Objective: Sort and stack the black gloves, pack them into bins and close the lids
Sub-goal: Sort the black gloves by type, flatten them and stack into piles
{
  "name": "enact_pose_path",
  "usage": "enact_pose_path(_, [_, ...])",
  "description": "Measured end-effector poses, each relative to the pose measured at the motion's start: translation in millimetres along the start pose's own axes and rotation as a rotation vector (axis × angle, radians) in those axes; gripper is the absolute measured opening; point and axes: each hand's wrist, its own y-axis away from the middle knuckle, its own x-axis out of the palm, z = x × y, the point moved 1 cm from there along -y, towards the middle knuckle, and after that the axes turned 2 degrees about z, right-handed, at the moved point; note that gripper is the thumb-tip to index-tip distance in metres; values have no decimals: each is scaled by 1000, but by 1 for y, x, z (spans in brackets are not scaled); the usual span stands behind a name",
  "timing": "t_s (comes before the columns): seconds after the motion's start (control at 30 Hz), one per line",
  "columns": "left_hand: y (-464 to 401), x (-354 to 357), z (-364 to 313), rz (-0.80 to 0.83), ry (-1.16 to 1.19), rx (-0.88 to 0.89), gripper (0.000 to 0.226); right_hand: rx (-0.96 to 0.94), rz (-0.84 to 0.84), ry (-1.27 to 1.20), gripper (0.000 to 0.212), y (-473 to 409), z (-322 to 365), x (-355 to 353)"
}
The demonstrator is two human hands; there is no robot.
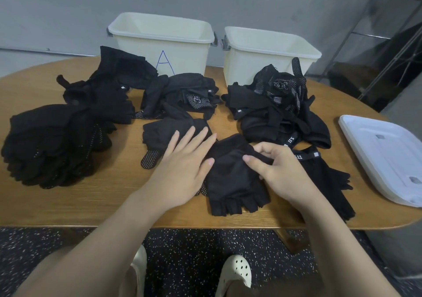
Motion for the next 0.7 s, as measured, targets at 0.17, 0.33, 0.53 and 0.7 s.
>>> enact_pose_path(0.17, [6, -2, 16, 118, -65, 34, 79, 6, -68, 136, 6, 0, -10, -3])
enact_pose_path(0.33, [16, -10, 31, 133, -73, -5, 83, 53, -141, 282, 15, -6, -19, -6])
enact_pose_path(0.53, [25, -20, 30, 106, -56, -57, 78, 98, -209, 335, 16, -2, -20, -8])
enact_pose_path(0.7, [19, -24, -7, 25, -39, 79, 69, -26, -268, 579, 36, 6, -6, 0])
